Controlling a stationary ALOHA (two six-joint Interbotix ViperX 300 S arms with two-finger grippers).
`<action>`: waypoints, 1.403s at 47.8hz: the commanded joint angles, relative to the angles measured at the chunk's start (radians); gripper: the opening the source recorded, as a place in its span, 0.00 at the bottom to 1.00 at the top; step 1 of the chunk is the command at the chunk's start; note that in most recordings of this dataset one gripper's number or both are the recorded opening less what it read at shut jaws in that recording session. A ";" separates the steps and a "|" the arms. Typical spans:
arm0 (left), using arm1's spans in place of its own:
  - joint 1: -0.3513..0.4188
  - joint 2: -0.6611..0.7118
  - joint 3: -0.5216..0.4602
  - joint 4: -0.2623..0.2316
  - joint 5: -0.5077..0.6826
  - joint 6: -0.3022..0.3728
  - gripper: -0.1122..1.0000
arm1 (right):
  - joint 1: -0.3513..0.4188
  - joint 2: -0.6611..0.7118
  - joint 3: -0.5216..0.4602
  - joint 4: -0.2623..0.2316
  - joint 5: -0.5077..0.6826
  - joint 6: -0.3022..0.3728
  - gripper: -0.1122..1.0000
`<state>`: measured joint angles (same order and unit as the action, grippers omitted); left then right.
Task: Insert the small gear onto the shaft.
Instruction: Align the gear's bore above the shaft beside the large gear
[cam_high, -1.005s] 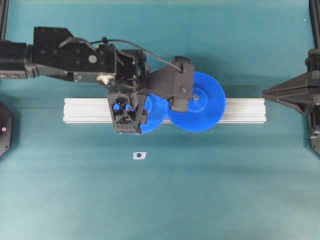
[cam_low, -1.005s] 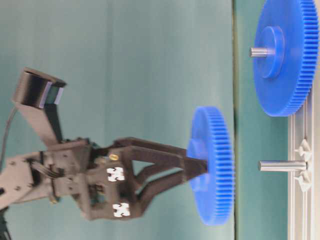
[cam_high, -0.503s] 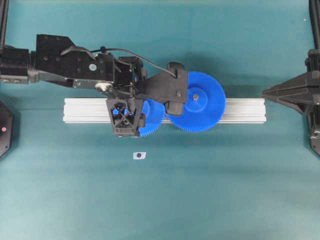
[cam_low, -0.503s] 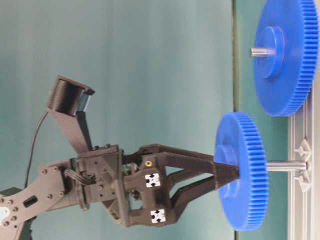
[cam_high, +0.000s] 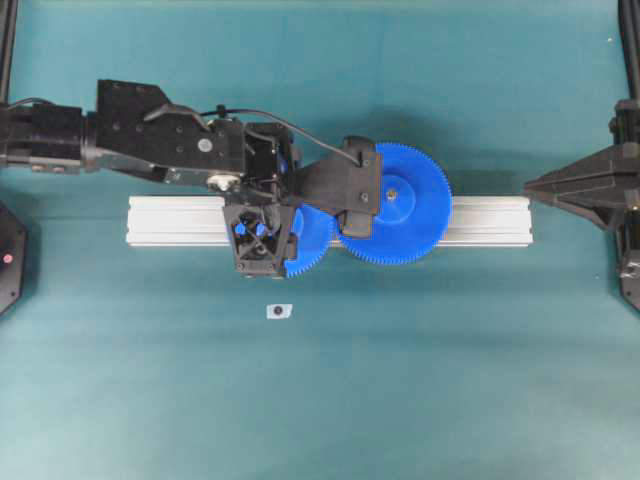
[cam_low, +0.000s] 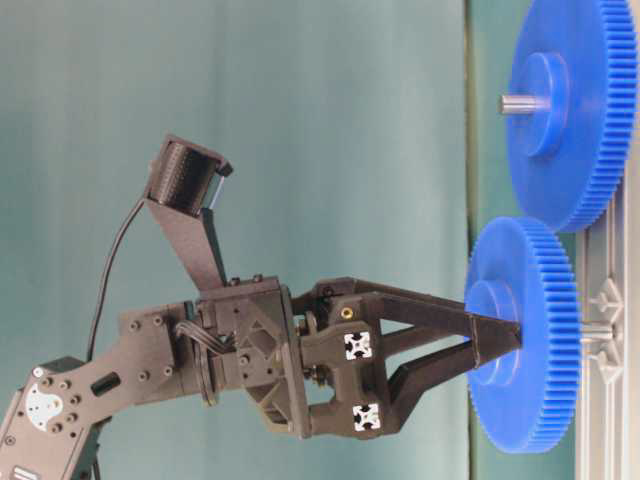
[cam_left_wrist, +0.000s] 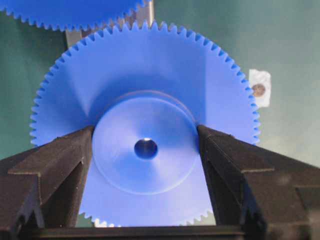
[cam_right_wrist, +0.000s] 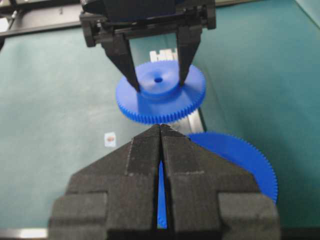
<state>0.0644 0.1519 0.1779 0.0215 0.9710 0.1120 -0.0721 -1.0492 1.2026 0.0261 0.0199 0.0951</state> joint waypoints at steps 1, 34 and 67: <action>-0.002 -0.014 0.008 0.005 -0.003 0.002 0.72 | -0.002 0.006 -0.009 0.002 -0.005 0.009 0.13; 0.051 -0.025 0.069 0.005 -0.041 0.009 0.72 | -0.002 0.005 -0.009 0.002 -0.005 0.011 0.13; 0.051 -0.029 0.069 0.002 -0.017 0.003 0.72 | -0.002 0.003 -0.011 0.002 -0.005 0.011 0.13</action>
<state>0.1043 0.1289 0.2439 0.0199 0.9327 0.1135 -0.0721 -1.0508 1.2042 0.0245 0.0199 0.0951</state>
